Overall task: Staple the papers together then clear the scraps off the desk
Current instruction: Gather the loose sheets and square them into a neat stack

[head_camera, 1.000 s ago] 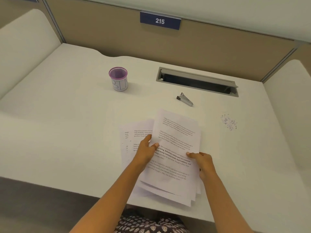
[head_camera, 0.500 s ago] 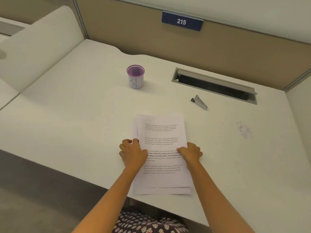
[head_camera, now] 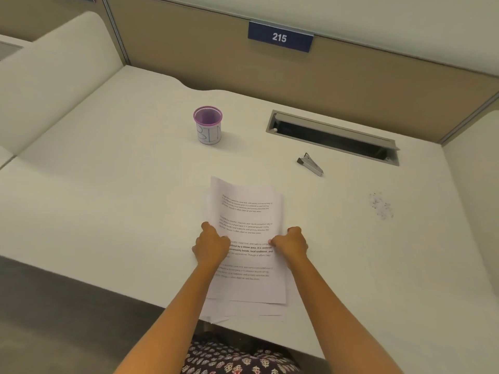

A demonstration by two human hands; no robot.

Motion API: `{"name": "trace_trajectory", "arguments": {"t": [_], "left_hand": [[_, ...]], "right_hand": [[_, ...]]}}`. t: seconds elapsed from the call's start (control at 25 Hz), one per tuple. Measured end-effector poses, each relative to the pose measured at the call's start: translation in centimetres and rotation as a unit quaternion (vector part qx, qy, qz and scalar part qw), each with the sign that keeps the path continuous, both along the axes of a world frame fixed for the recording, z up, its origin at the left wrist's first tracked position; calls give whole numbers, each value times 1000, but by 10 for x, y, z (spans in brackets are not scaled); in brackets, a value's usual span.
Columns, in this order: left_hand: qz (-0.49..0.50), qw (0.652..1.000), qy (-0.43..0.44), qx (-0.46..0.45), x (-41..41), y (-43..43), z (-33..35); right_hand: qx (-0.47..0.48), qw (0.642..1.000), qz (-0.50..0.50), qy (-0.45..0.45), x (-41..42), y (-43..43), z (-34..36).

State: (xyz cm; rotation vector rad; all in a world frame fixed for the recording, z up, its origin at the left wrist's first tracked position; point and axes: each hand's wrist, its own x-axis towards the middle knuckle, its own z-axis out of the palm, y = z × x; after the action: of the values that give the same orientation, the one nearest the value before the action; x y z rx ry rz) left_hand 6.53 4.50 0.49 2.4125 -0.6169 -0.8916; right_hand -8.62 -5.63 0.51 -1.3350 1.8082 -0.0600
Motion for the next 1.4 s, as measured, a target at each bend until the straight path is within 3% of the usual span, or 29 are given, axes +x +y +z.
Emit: {"name": "trace_trajectory", "arguments": {"t": [0.12,0.24,0.44,0.72,1.0,1.24,1.4], "left_hand": [[16,990,90,-106,-2,-1,4],[25,951,233,-202,5,3,20],[-44,886,374,-272,19,3,48],[-113,868,329,-355,12,-35,94],[-151,843,279,-433,-8,-75,130],[-152,865,275,-391,-15,-81,109],[-160,861,293,-383,-23,-87,98]], "right_hand": [[5,999,-24,-30,-2,1,-4],[-3,991,-75,-108,-13,1,-3],[-5,922,-128,-365,-44,-2,26],[-133,877,-43,-460,-80,-29,79],[-242,841,-5,-483,-100,-52,112],[-208,875,-15,-437,-109,-52,95],[-185,884,-6,-429,-107,-54,82]]}}
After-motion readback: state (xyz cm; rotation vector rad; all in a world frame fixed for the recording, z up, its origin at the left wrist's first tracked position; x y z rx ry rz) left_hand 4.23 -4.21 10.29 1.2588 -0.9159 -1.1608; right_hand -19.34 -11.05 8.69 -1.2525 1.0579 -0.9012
